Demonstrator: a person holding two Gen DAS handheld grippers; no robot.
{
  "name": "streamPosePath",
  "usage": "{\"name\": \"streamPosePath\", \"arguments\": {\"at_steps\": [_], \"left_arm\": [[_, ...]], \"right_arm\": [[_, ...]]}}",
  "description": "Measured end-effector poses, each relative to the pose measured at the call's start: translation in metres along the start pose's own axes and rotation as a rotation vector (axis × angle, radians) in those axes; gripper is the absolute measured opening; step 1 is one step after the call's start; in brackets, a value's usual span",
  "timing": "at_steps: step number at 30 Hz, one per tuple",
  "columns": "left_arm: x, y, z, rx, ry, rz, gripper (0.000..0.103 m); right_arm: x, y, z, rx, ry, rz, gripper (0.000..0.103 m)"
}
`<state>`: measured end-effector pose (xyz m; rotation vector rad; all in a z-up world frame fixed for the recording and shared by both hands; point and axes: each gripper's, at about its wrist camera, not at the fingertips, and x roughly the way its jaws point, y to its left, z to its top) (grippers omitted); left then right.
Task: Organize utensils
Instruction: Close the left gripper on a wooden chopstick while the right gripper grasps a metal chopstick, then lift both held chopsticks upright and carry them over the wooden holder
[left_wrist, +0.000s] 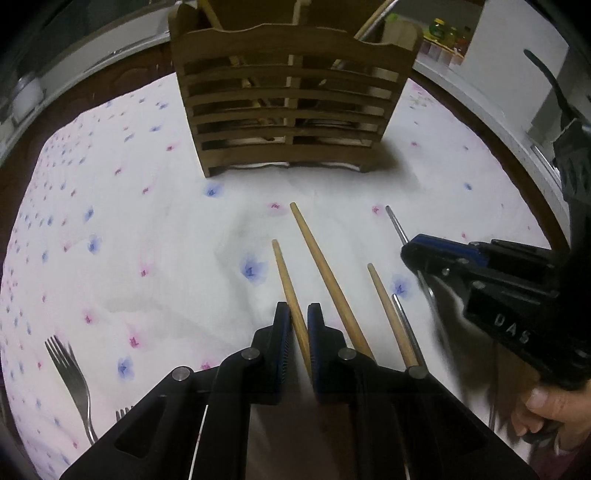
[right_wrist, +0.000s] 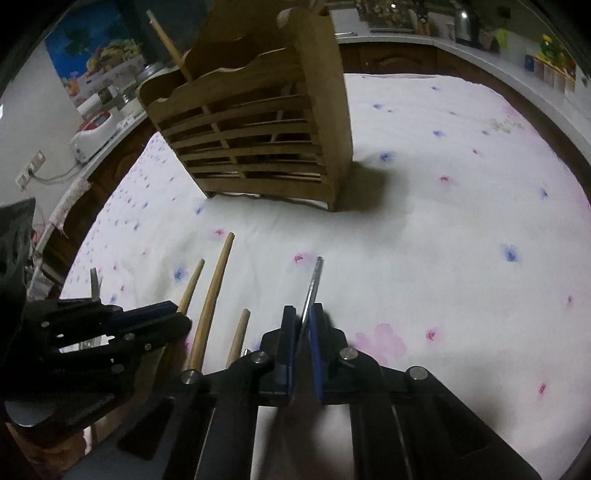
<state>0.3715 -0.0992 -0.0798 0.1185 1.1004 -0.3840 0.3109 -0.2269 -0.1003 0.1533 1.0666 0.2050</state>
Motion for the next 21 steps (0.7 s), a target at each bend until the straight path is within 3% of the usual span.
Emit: {"name": "streamPosePath", "arguments": {"at_steps": [8,16,21], "left_arm": [[-0.023,0.007,-0.015,-0.031,-0.040,-0.040,0.004],[-0.084,0.026,-0.038,-0.106,-0.149,-0.123,0.004],[-0.131,0.035,-0.057,-0.132,-0.237,-0.139,0.004]], "right_arm": [[-0.033,0.000,-0.006,0.063,-0.060,0.074,0.005],[-0.087,0.008,-0.013,0.075,-0.168,0.119,0.005],[-0.116,0.018,-0.018,0.063,-0.229,0.125,0.005]]}}
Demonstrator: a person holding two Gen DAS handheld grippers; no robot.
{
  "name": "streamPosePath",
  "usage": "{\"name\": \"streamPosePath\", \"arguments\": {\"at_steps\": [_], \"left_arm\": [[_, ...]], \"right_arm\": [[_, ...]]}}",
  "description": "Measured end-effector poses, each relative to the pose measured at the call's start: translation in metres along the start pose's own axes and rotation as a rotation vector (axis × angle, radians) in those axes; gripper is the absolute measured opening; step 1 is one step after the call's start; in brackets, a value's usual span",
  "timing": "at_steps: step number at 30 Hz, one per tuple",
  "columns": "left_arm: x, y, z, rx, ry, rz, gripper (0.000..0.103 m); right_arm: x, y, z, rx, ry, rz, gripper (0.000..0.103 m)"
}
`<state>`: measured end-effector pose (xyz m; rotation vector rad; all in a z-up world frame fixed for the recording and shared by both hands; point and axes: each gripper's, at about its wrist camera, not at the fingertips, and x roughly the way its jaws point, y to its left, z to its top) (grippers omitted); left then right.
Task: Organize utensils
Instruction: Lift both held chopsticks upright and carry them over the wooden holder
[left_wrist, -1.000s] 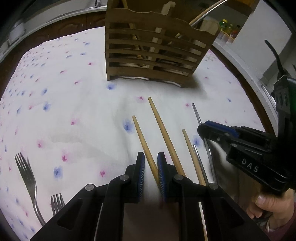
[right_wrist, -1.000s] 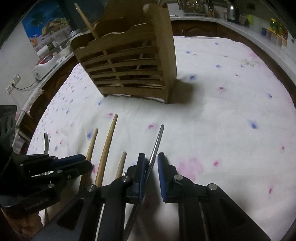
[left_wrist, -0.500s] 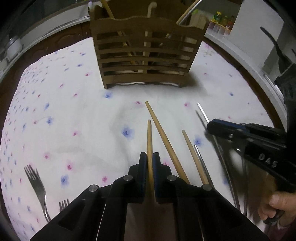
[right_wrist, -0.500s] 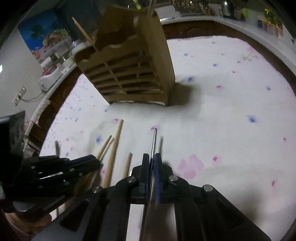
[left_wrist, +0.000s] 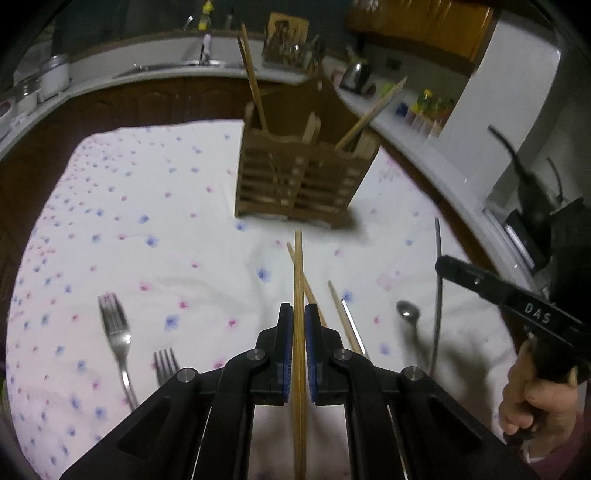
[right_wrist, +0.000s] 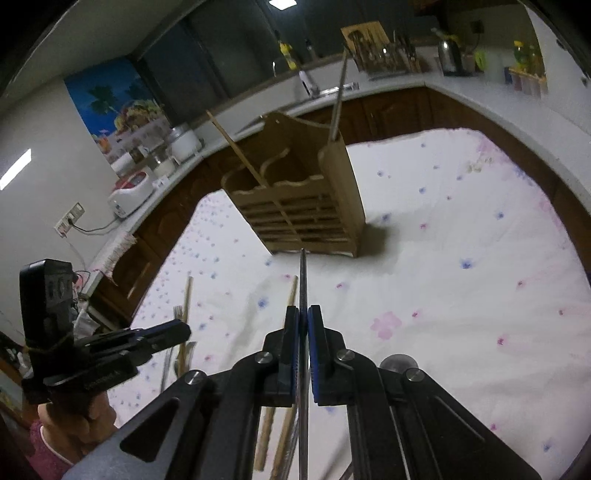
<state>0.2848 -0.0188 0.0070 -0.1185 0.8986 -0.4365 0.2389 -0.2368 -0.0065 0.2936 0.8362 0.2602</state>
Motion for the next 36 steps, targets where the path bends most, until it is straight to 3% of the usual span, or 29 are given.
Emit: {"name": "streamPosePath", "arguments": {"at_steps": [11,23,36], "left_arm": [[-0.085,0.006,-0.034,-0.026,-0.136,-0.024,0.004],[-0.119,0.008,-0.042,-0.035,-0.222,-0.035,0.004],[-0.127,0.010,-0.025,-0.030,-0.264,-0.034,0.004]], "right_arm": [[-0.050,0.023,-0.005,-0.039,-0.103,0.001,0.005],[-0.073,0.032,-0.003,-0.059,-0.166,-0.005,0.005],[-0.080,0.033,0.009,-0.061,-0.201,0.003,0.005]]}}
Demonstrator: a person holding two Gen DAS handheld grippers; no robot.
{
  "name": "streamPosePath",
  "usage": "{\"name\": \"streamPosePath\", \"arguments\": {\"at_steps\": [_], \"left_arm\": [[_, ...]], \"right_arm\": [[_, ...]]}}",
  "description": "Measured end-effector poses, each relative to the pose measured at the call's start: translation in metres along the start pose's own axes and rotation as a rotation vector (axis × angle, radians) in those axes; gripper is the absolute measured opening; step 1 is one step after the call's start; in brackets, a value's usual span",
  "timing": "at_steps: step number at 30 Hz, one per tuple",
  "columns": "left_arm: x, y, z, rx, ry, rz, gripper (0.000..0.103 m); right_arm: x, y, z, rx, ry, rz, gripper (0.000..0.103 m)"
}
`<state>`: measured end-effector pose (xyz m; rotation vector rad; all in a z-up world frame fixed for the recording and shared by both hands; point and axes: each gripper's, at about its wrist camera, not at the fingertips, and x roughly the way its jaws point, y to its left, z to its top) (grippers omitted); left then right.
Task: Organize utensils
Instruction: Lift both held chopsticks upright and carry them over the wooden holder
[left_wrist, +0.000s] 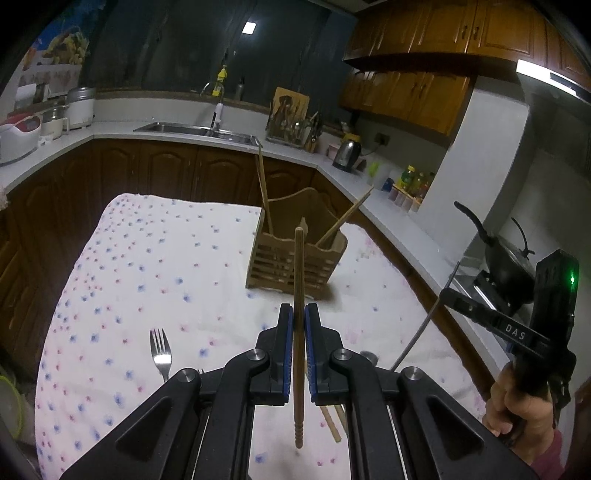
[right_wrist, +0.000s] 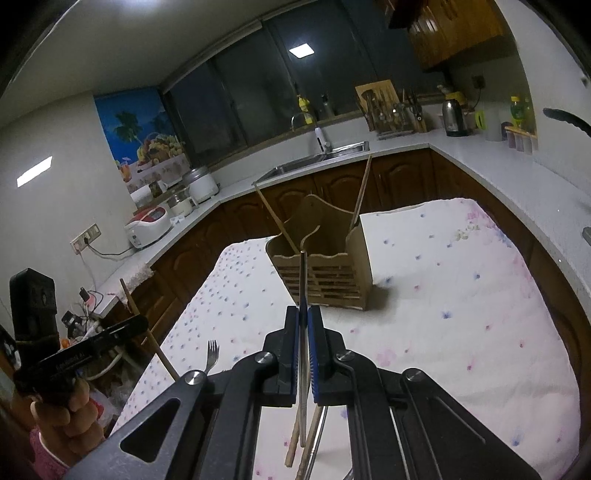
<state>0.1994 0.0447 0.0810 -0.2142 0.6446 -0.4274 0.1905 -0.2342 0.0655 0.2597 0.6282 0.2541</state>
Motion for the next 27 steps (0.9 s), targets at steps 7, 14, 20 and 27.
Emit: {"name": "streamPosePath", "arguments": {"at_steps": [7,14,20,27], "left_arm": [[0.005,0.002,0.017,-0.002,-0.035,0.005,0.004],[0.013,0.007,0.036,-0.012,-0.078,0.008,0.004],[0.020,0.010,0.050,-0.016,-0.112,0.008,0.004],[0.039,0.015,0.067,-0.029,-0.145,0.005,0.004]], "right_arm": [[0.003,-0.002,0.015,0.003,-0.023,0.002,0.005],[0.006,-0.004,0.038,0.003,-0.064,0.000,0.005],[0.011,-0.010,0.060,0.005,-0.098,-0.007,0.005],[0.021,-0.021,0.084,0.025,-0.132,-0.009,0.005]]}}
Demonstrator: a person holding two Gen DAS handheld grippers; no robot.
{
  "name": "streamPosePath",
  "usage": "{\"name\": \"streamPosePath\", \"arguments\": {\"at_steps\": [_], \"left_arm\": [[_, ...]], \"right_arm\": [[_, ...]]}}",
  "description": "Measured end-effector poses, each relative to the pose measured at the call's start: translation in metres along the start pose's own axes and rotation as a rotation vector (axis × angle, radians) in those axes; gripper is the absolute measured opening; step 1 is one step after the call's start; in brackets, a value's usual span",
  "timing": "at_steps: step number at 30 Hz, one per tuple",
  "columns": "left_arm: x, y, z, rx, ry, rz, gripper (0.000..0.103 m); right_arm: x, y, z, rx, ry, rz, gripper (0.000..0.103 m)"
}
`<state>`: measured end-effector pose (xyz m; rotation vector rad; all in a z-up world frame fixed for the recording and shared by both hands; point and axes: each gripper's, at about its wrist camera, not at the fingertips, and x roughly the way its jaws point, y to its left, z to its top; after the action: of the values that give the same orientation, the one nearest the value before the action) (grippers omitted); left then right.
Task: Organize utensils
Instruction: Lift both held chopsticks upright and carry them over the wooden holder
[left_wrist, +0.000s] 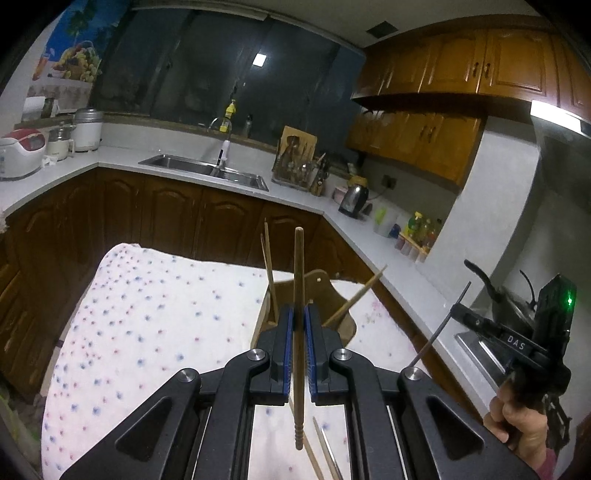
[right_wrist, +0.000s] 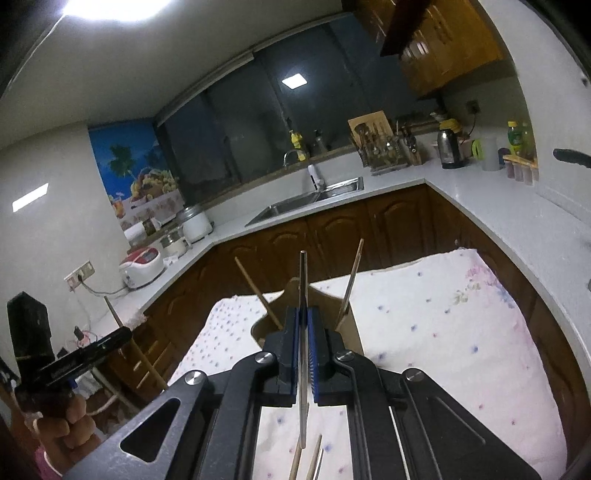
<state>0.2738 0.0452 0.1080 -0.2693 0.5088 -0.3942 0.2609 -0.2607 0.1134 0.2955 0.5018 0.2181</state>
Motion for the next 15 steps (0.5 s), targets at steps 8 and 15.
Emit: {"name": "streamPosePath", "arguments": {"at_steps": [8,15], "left_arm": [[0.028,0.012,0.022,-0.021,-0.056,-0.011,0.004],[0.062,0.019,0.039,-0.039,-0.124,-0.017,0.004]], "right_arm": [[0.015,-0.007,0.027,0.019,-0.063,-0.010,0.005],[0.035,-0.009,0.050,0.004,-0.111,-0.020,0.005]]}}
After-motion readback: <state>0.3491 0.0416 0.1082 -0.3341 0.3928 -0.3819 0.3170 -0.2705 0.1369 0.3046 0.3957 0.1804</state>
